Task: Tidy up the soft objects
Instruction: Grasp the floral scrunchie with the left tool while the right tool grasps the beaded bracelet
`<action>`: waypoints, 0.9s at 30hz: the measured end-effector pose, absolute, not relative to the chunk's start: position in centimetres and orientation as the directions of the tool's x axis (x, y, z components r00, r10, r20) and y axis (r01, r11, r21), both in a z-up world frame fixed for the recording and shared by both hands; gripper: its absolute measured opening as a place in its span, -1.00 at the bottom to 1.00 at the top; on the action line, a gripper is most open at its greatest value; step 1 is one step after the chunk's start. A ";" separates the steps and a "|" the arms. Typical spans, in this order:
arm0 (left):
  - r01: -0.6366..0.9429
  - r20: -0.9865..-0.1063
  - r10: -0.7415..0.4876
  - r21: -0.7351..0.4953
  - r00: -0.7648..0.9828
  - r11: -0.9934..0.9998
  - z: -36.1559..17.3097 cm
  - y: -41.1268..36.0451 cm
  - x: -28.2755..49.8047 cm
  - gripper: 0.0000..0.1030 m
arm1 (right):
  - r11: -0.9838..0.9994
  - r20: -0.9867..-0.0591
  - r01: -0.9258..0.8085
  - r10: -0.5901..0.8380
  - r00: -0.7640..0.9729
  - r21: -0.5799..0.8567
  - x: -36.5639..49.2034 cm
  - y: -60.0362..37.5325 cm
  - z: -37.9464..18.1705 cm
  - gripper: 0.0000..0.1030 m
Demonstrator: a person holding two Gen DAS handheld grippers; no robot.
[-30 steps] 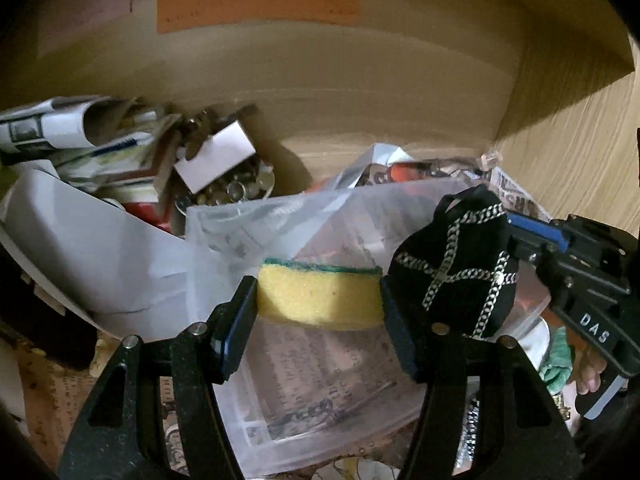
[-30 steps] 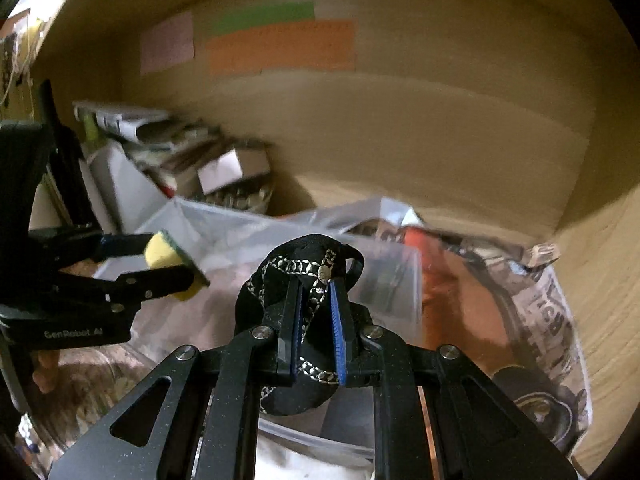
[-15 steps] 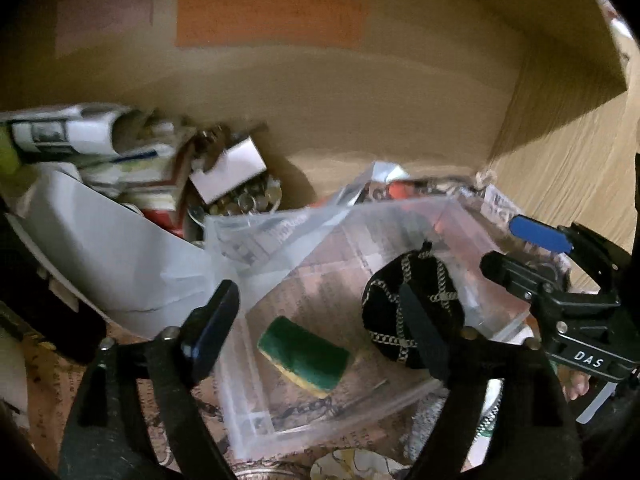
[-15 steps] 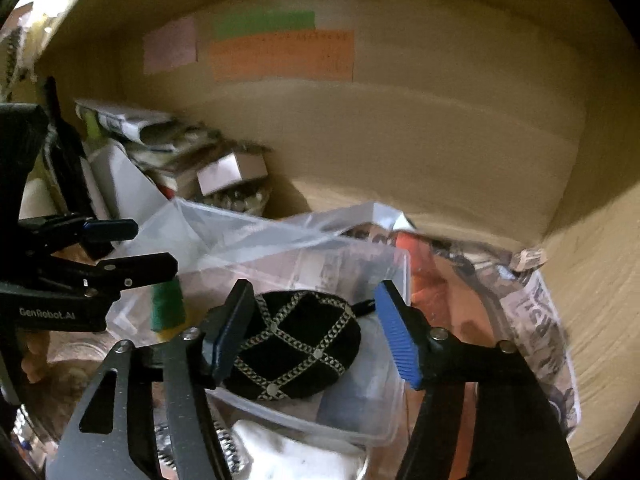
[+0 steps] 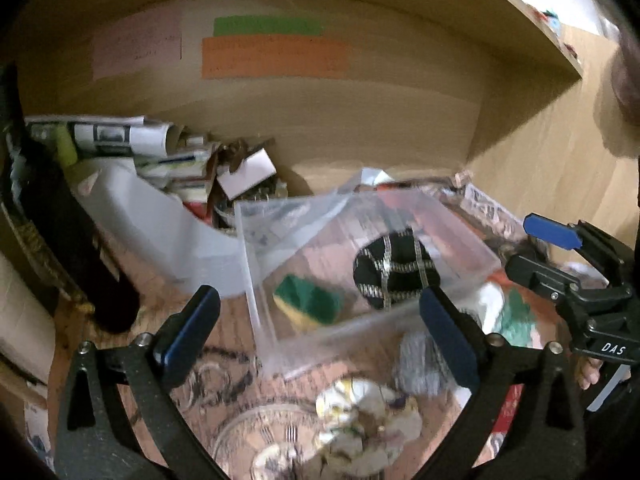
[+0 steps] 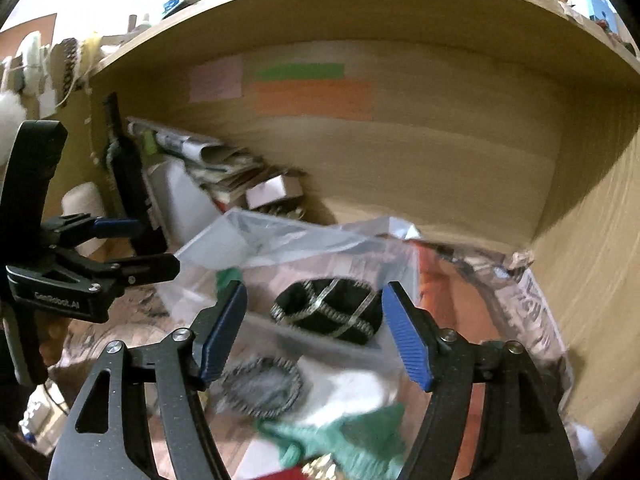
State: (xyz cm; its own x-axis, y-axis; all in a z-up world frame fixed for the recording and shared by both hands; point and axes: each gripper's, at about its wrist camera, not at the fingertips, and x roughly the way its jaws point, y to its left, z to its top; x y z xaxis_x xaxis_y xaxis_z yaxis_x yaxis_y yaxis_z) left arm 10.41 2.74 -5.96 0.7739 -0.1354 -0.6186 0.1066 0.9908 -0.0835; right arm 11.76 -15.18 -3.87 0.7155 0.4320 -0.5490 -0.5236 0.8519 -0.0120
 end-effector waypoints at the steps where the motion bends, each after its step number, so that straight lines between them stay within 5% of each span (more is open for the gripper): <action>1: 0.108 -0.625 -0.136 -0.084 0.769 0.991 -6.3 2.5 10.0 0.97 | 0.849 -0.556 -0.528 0.435 0.708 -0.007 11.4 -15.1 -4.2 0.30; 22: 0.174 -0.779 -0.175 -0.086 0.602 0.981 -15.4 -0.6 7.8 0.97 | 0.838 -0.684 -0.544 0.410 0.603 0.022 9.7 -13.7 -9.8 0.46; 27: 0.169 -0.779 -0.175 -0.090 0.602 0.982 -15.9 -0.2 7.3 0.54 | 0.833 -0.698 -0.553 0.397 0.596 0.001 10.2 -12.5 -10.6 0.47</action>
